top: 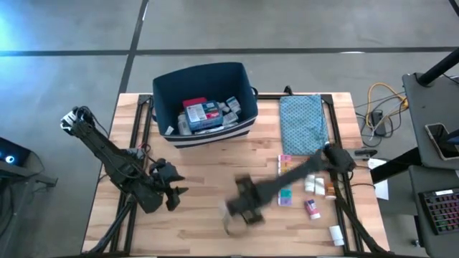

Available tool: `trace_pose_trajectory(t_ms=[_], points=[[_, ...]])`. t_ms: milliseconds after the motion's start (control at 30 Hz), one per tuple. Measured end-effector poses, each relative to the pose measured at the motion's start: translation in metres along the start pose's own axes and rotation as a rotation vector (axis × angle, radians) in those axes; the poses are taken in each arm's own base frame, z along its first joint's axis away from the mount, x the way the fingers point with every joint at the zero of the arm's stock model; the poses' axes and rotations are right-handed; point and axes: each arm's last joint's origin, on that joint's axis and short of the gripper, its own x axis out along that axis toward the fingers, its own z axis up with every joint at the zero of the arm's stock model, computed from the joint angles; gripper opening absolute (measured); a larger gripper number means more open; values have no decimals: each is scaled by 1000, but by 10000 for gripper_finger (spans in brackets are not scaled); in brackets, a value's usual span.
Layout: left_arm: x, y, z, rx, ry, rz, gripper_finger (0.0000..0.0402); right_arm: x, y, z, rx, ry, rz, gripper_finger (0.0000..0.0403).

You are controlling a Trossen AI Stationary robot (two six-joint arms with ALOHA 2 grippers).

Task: Pick & place medical supplies in basket/bin
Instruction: Put the brown bandage into the blue bin

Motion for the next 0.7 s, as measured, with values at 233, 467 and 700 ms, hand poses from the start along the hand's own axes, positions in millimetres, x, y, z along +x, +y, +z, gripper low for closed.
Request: trace_pose_trajectory(t_ms=[233,467,700], points=[[-24,17,13,-45,-79,-37,198,-191,-129,33,216,-593,-359,90],[-34,25,21,-78,-192,-21,198,-200,-270,14,716,-697,-331,177],[-33,25,20,-75,-189,-20,198,-167,-329,-4,960,-681,159,227]])
